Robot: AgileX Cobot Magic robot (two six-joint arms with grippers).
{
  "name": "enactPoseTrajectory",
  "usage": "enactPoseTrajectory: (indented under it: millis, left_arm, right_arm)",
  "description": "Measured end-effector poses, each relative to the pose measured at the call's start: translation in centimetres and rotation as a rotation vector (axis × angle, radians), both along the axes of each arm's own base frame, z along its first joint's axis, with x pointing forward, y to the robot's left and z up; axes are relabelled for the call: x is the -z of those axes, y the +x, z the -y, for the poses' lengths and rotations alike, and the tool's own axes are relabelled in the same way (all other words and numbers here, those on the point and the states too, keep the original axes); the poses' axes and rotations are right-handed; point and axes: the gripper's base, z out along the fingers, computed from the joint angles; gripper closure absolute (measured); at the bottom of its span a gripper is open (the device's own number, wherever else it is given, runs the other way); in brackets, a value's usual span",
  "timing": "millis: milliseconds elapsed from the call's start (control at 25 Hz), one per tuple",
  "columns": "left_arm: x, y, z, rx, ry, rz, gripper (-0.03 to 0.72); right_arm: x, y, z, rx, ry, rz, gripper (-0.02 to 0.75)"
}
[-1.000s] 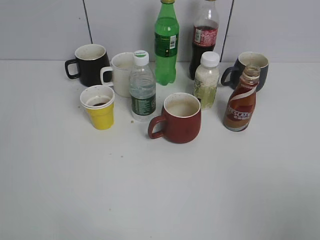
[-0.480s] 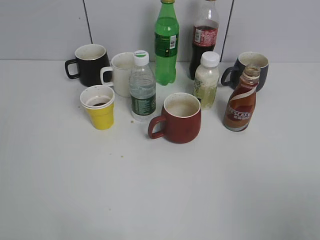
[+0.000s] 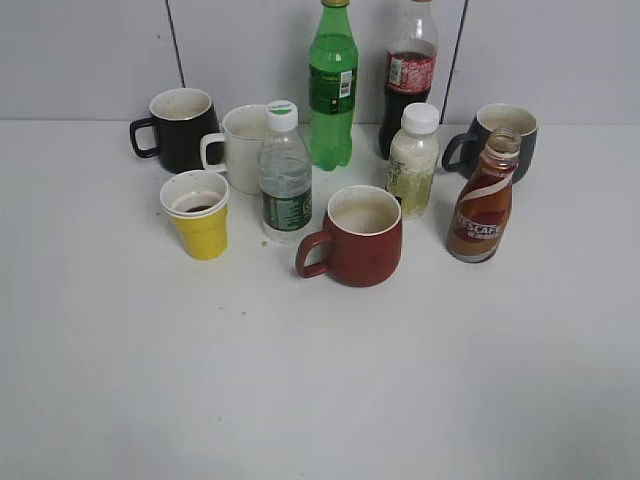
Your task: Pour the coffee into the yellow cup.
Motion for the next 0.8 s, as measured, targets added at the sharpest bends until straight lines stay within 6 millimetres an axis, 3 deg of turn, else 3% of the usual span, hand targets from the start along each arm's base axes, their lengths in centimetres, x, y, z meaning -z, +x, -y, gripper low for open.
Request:
enactPoseTrajectory:
  millis: [280, 520, 640, 800]
  left_arm:
    - [-0.6, 0.4, 0.0, 0.006, -0.003, 0.018, 0.129]
    - [-2.6, 2.1, 0.1, 0.003, -0.015, 0.202, 0.129]
    - [-3.6, 3.8, 0.2, 0.001, -0.026, 0.335, 0.14]
    - [-3.3, 7.8, 0.4, -0.005, -0.033, 0.477, 0.184]
  right_arm:
    - [-0.4, 0.2, -0.1, -0.008, 0.015, 0.009, 0.153]
    - [-2.3, 3.1, -0.2, 0.007, 0.038, 0.088, 0.153]
    - [-2.7, 5.2, -0.4, 0.004, 0.049, 0.116, 0.152]
    - [-2.4, 8.1, -0.7, -0.013, 0.069, 0.202, 0.151]
